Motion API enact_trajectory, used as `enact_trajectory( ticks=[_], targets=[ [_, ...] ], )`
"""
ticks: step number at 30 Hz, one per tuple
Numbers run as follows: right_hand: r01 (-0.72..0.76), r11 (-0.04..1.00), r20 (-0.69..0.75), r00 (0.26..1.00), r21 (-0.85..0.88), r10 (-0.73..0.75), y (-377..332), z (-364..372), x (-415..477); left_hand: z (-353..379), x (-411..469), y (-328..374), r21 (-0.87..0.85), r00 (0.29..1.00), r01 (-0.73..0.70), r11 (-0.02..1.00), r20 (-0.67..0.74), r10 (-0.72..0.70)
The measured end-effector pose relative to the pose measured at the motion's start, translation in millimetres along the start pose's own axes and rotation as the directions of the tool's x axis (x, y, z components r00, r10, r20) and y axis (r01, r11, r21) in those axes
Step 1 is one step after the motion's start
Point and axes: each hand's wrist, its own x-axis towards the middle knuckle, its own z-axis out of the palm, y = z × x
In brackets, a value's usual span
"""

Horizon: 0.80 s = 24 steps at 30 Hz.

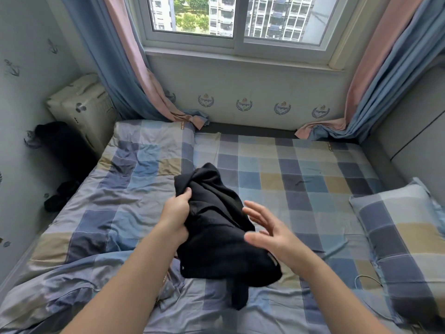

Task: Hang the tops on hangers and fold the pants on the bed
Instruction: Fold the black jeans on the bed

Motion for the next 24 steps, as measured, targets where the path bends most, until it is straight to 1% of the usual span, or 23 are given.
enact_trajectory(
  ticks=[1,3,5,7,9,10,11,13,16,19,21,24],
  targets=[
    [-0.006,0.999,0.046,0.999,-0.033,0.008,4.3,2.3,-2.3,-0.6,1.0,1.3,-0.052,0.999,0.044,0.998,0.000,-0.044],
    [-0.013,0.997,0.079,0.997,-0.078,0.019,12.0,6.9,-6.3,-1.5,3.8,2.2,-0.128,0.993,0.116,0.985,0.017,-0.114],
    [-0.008,0.987,0.075,0.997,-0.159,0.021,16.8,13.8,-10.4,-1.2,5.9,1.8,-0.172,0.988,0.157,0.973,0.035,-0.153],
    [0.040,0.968,0.050,0.998,-0.246,-0.029,17.1,21.9,-12.6,0.5,7.2,1.5,-0.218,0.981,0.195,0.956,0.042,-0.190],
    [0.165,0.918,-0.006,0.984,-0.361,-0.179,13.4,29.4,-10.5,3.2,7.4,1.0,-0.253,0.973,0.229,0.940,0.044,-0.225],
    [0.223,0.894,-0.060,0.962,-0.388,-0.266,12.6,30.3,-6.6,4.2,6.9,0.9,-0.262,0.969,0.249,0.932,0.061,-0.241],
    [0.250,0.887,-0.118,0.941,-0.390,-0.317,11.7,28.3,-3.1,5.2,5.1,0.9,-0.266,0.964,0.264,0.927,0.089,-0.249],
    [0.218,0.896,-0.222,0.921,-0.386,-0.320,5.8,19.0,2.6,5.1,-0.2,0.0,-0.232,0.956,0.280,0.931,0.150,-0.250],
    [0.194,0.875,-0.283,0.896,-0.443,-0.342,-10.9,3.8,10.4,6.2,-10.8,-1.0,-0.162,0.960,0.206,0.965,0.222,-0.168],
    [0.155,0.884,-0.325,0.890,-0.441,-0.319,-33.3,-8.1,18.3,10.3,-20.6,-3.1,-0.099,0.954,0.118,0.988,0.289,-0.085],
    [0.097,0.890,-0.355,0.893,-0.445,-0.275,-44.7,-16.9,26.1,11.5,-24.0,-7.3,0.032,0.938,0.007,0.999,0.347,-0.018],
    [0.011,0.891,-0.335,0.924,-0.454,-0.182,-52.6,-23.9,34.9,12.8,-29.4,-17.0,0.220,0.876,-0.219,0.951,0.474,0.092]
  ],
)
